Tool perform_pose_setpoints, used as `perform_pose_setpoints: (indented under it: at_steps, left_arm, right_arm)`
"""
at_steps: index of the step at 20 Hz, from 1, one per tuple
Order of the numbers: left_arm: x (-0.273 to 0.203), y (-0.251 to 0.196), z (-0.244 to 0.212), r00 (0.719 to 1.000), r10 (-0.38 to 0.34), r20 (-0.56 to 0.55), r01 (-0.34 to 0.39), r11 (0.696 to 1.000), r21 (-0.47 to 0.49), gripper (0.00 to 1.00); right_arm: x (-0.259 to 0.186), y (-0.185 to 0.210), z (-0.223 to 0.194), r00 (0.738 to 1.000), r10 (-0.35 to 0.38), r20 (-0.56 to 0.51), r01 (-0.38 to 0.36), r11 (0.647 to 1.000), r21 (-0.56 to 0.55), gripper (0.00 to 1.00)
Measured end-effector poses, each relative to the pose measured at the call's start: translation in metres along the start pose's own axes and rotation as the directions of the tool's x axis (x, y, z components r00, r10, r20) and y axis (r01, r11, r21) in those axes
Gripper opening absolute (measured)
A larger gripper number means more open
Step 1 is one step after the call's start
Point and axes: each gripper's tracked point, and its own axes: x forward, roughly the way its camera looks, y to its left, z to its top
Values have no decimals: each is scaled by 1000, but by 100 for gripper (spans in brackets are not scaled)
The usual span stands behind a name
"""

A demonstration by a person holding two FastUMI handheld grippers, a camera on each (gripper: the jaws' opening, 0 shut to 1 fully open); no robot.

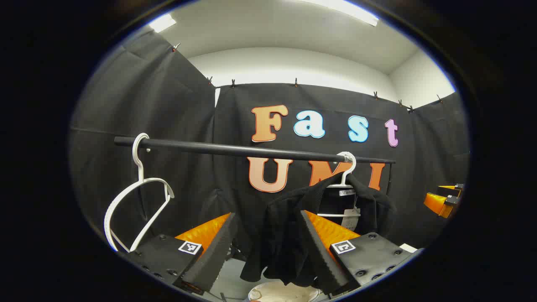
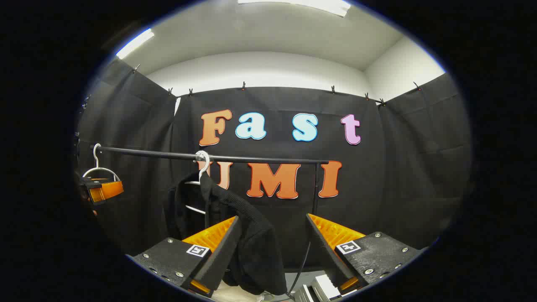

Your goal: Grasp the clothes on the hanger with both hands and then place them into the laundry hamper below.

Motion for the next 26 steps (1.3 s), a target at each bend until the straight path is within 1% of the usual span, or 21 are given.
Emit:
perform_pose_setpoints:
  at_steps: [1, 2, 3, 5, 6, 7, 8, 13, 17, 18, 19, 22, 23, 24, 26]
  left_arm:
    - [0, 1, -1, 1000, 2, 0, -2, 1000, 3, 93]
    - [-1, 1, 1, 1000, 4, 0, -4, 1000, 4, 93]
    - [-2, 2, 1, 1000, 6, 3, -6, 1000, 5, 93]
    - [-3, 3, 1, 1000, 9, 4, -9, 1000, 6, 93]
    - [-5, 4, 2, 1000, 9, 3, -9, 1000, 5, 93]
    - [-7, 4, 1, 1000, 9, 0, -9, 1000, 4, 93]
    - [-8, 4, 0, 1000, 9, -2, -9, 1000, 6, 93]
    - [-13, 9, -6, 1000, 25, -17, -25, 1000, 18, 93]
    - [-18, 11, -6, 1000, 17, -16, -17, 1000, 12, 93]
    - [-21, 11, -5, 1000, 15, -15, -15, 1000, 13, 93]
    - [-23, 11, -3, 1000, 11, -12, -11, 1000, 11, 95]
    - [-25, 9, -3, 1000, 1, -8, -1, 1000, 6, 97]
    - [-25, 9, -3, 1000, 0, -8, 1, 1000, 5, 98]
    - [-25, 9, -4, 1000, -2, -9, 2, 1000, 5, 99]
    - [-24, 8, -6, 1000, -6, -12, 6, 1000, 4, 100]
  right_arm:
    - [-1, 1, 0, 1000, 3, 0, -3, 1000, 0, 100]
    - [0, 2, 0, 1000, 5, 1, -5, 1000, 1, 100]
    - [0, 2, 1, 1000, 7, 3, -7, 1000, 0, 94]
    - [-1, 3, 3, 1000, 7, 8, -7, 1000, -3, 94]
    - [-1, 2, 4, 1000, 6, 9, -6, 1000, -5, 100]
    - [-2, 2, 5, 1000, 6, 8, -6, 1000, -7, 100]
    - [-2, 3, 5, 1000, 6, 8, -6, 1000, -9, 94]
    - [-6, 3, 1, 1000, 0, -4, 0, 1000, -17, 94]
    - [-17, -1, 1, 1000, -10, -15, 10, 1000, -25, 94]
    - [-20, -1, 2, 1000, -14, -16, 14, 1000, -25, 100]
    - [-23, -3, 3, 1000, -20, -15, 20, 999, -26, 94]
    - [-32, -13, 5, 999, -43, -16, 42, 999, -30, 94]
    - [-34, -15, 5, 999, -49, -16, 49, 998, -32, 100]
    - [-37, -16, 5, 998, -55, -17, 54, 998, -34, 94]
    - [-39, -19, 1, 998, -64, -25, 63, 998, -33, 94]
